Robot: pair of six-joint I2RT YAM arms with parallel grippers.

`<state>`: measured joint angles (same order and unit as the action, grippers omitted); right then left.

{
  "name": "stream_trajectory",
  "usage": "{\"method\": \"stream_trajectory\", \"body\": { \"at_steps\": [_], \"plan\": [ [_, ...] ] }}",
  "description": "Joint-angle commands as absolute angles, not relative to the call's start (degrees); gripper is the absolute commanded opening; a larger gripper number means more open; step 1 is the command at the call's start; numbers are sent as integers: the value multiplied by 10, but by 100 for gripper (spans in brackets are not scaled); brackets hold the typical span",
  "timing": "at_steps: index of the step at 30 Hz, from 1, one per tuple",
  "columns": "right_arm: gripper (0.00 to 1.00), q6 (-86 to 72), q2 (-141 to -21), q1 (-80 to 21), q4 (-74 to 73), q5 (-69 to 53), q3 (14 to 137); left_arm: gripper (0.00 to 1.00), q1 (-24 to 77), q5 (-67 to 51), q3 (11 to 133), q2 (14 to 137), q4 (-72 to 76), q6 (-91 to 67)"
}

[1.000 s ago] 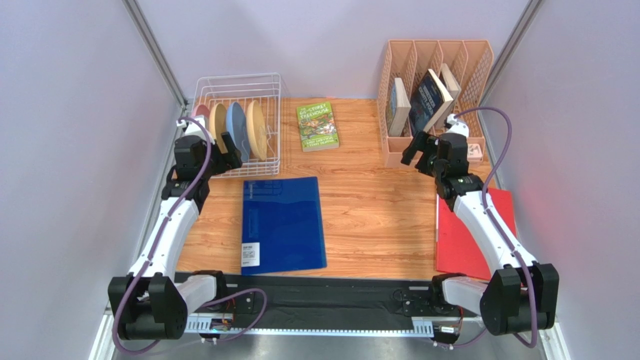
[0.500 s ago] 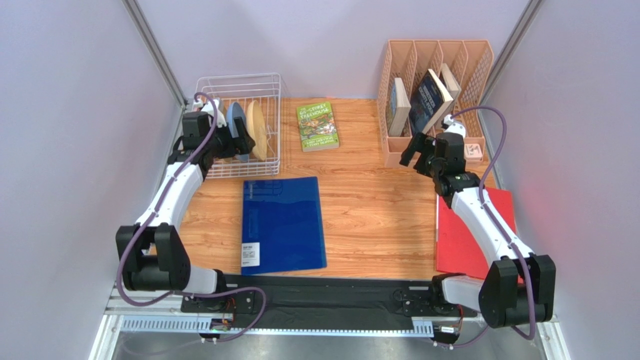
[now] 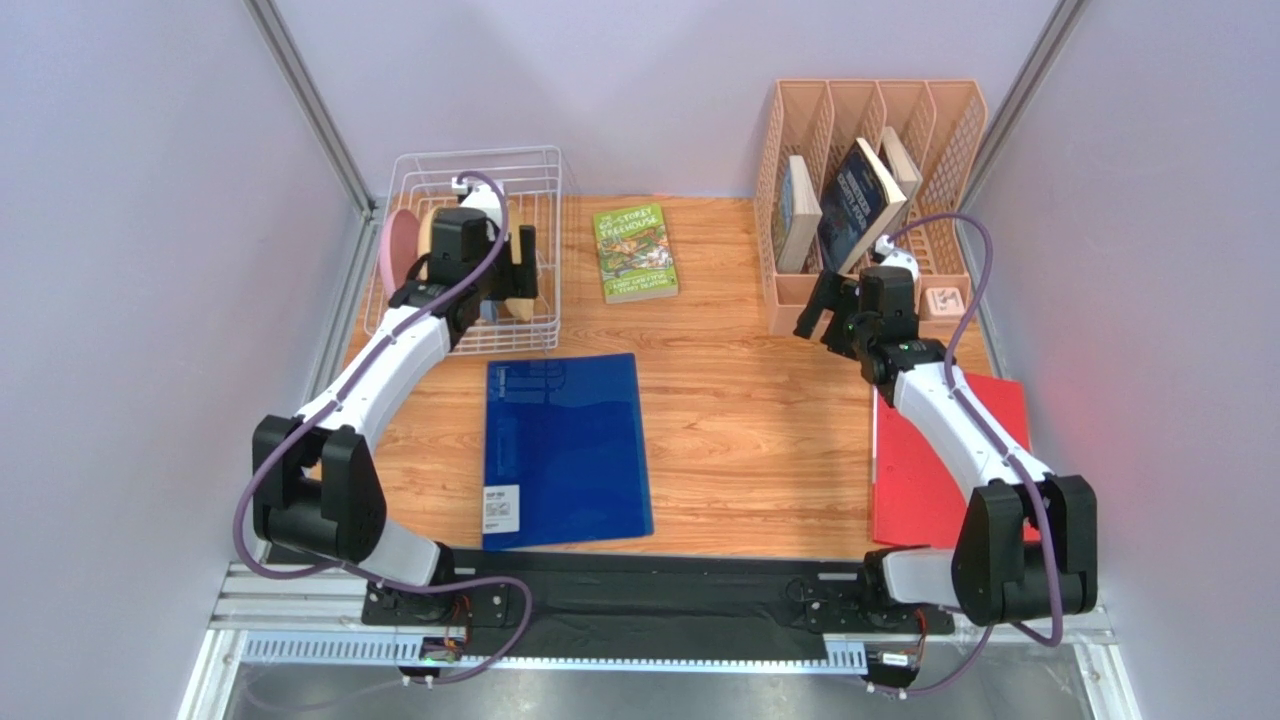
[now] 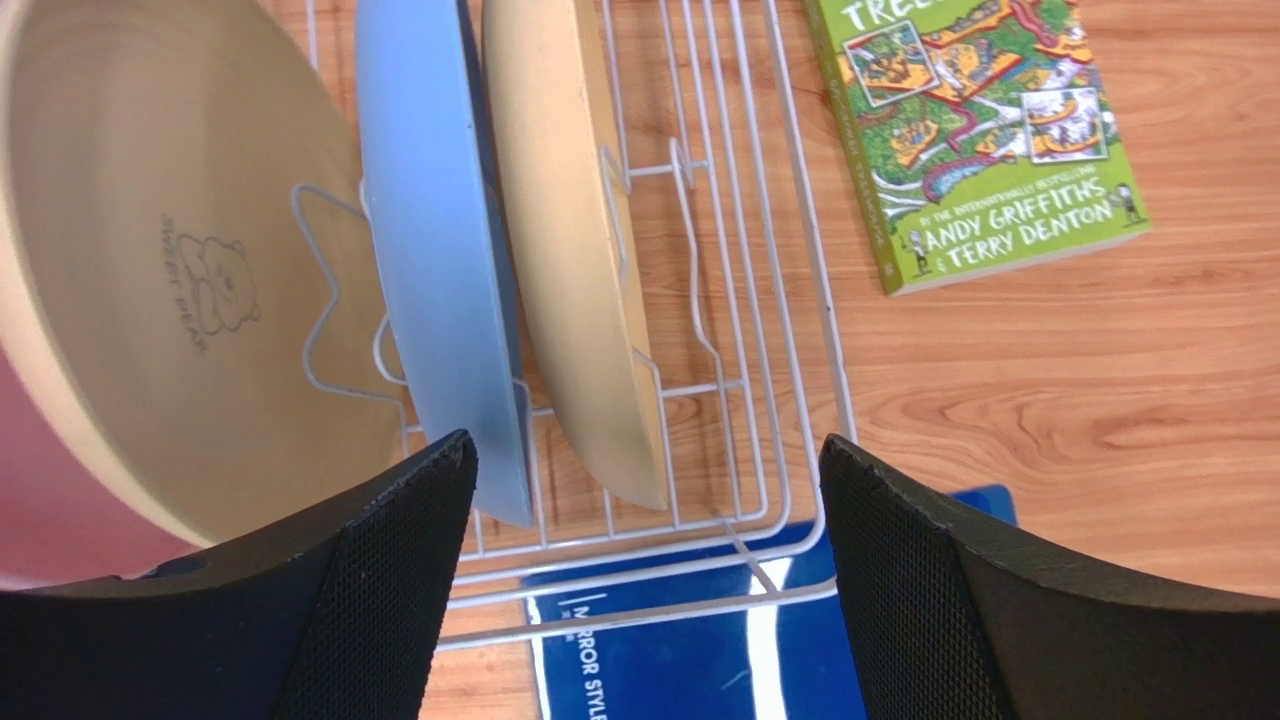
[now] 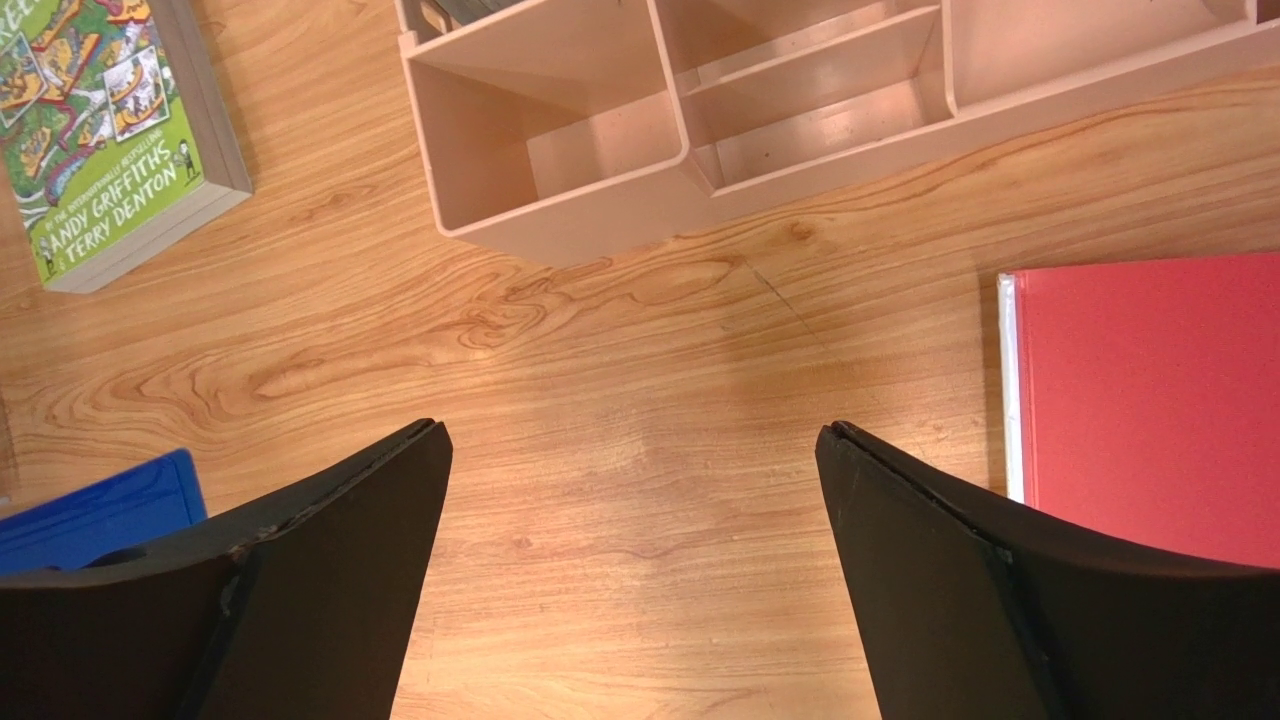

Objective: Unload the plates from the dish rack

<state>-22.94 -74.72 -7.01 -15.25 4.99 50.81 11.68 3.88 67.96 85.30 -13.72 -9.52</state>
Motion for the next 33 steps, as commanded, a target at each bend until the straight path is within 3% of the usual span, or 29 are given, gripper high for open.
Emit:
{"method": "stream_trajectory", "body": {
  "at_steps": [1,11,15,18,21,26,27,31,33],
  "plan": [
    [100,-229,-754,-72,-137,51,524,89,148,171,655,819,-91,-69],
    [100,-229,-776,-73,-134,54,525,89,172,201,628,767,-45,-54],
    [100,-234,-780,-72,-137,49,529,76,174,191,663,806,-53,-43],
    [100,-235,-779,-72,-137,50,529,73,178,196,679,837,-47,-40],
    [100,-233,-776,-73,-140,51,529,61,182,228,686,866,-27,-28],
    [100,-233,-773,-72,-142,57,527,54,184,272,690,897,-4,-20],
    [100,-232,-773,-72,-142,58,528,47,184,288,690,902,-3,-19],
    [100,-229,-774,-73,-148,62,531,40,186,318,688,913,14,-11],
    [100,-231,-776,-73,-146,63,530,30,190,334,681,911,22,-10]
  ]
}}
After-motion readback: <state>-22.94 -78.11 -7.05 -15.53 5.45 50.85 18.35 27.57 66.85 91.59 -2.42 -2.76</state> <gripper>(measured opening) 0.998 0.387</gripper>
